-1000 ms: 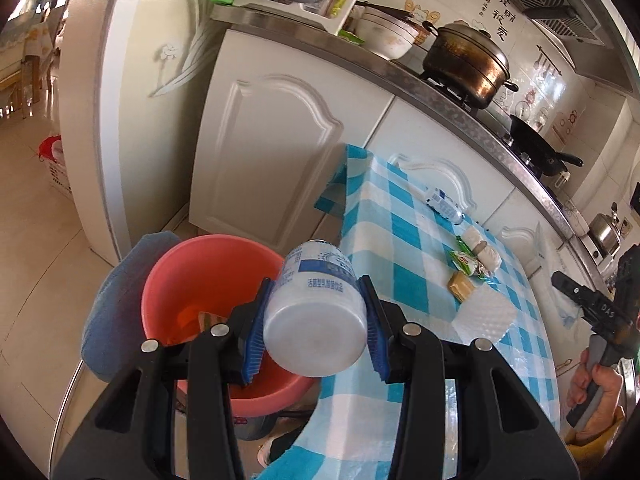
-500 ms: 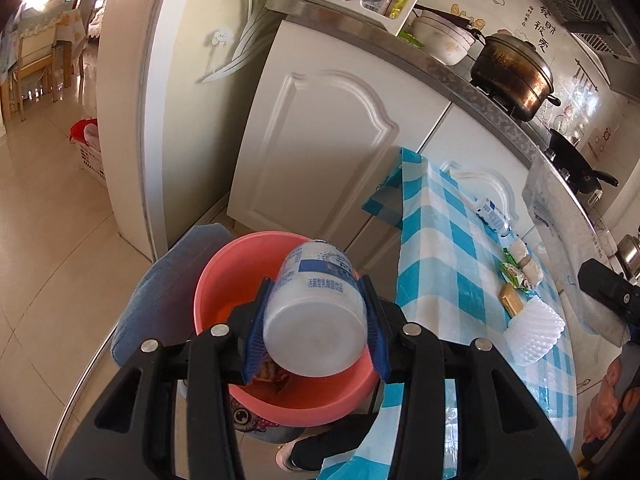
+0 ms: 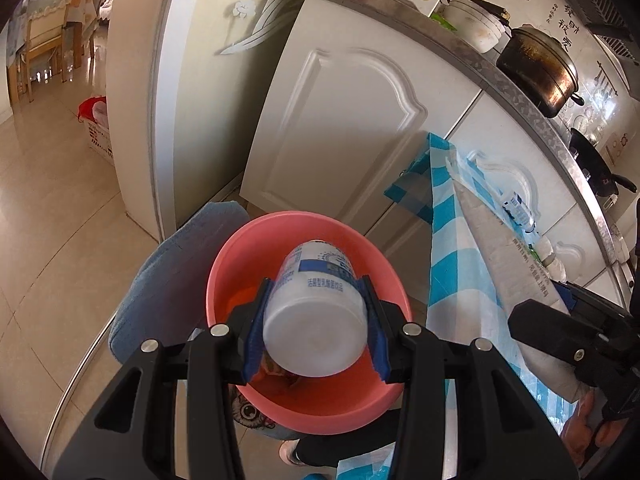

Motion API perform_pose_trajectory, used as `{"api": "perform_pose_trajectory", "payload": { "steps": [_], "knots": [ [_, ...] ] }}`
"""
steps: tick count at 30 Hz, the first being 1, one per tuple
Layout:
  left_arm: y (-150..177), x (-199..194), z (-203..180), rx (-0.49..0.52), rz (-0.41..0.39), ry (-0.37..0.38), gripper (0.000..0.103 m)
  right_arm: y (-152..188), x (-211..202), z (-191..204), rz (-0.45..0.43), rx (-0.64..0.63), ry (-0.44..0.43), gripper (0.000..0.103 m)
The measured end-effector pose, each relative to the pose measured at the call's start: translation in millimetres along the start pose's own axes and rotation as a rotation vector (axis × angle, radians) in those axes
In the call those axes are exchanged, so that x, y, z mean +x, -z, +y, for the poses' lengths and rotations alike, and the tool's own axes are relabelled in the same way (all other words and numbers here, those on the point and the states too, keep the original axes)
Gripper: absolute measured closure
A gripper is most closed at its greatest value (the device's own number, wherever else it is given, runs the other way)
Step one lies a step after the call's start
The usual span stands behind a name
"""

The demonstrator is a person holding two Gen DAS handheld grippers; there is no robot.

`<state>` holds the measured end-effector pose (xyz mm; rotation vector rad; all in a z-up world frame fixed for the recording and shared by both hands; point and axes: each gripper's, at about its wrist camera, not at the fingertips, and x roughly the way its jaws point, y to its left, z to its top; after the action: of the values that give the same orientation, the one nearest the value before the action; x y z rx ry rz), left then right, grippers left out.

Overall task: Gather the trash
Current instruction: 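Carry the bottle and paper packet over the orange bucket and release both, then move both tools back over the table toward the bubble wrap and tan pad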

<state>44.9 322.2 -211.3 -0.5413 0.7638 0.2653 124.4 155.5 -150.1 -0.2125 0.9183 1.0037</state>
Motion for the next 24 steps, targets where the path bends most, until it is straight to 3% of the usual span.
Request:
{"api": "perform_pose_trajectory", "payload": {
  "steps": [3,5,7,10,24],
  "knots": [
    [3,9,0,0.001,0.014,-0.011,0.058,1,14,-2,0.02,-0.002,0.001,0.024],
    [4,14,3,-0.013,0.018,-0.034,0.04,3,20,-3,0.021,0.007,-0.002,0.02],
    [5,18,6,-0.032,0.021,-0.04,0.032,3,21,-6,0.014,0.019,0.005,0.014],
    [7,21,11,-0.043,0.026,-0.056,0.023,4,19,-10,-0.005,0.044,-0.001,0.014],
    [16,6,11,-0.038,0.026,-0.126,0.013,26,-54,-25,-0.206,0.084,0.027,0.012]
  ]
}}
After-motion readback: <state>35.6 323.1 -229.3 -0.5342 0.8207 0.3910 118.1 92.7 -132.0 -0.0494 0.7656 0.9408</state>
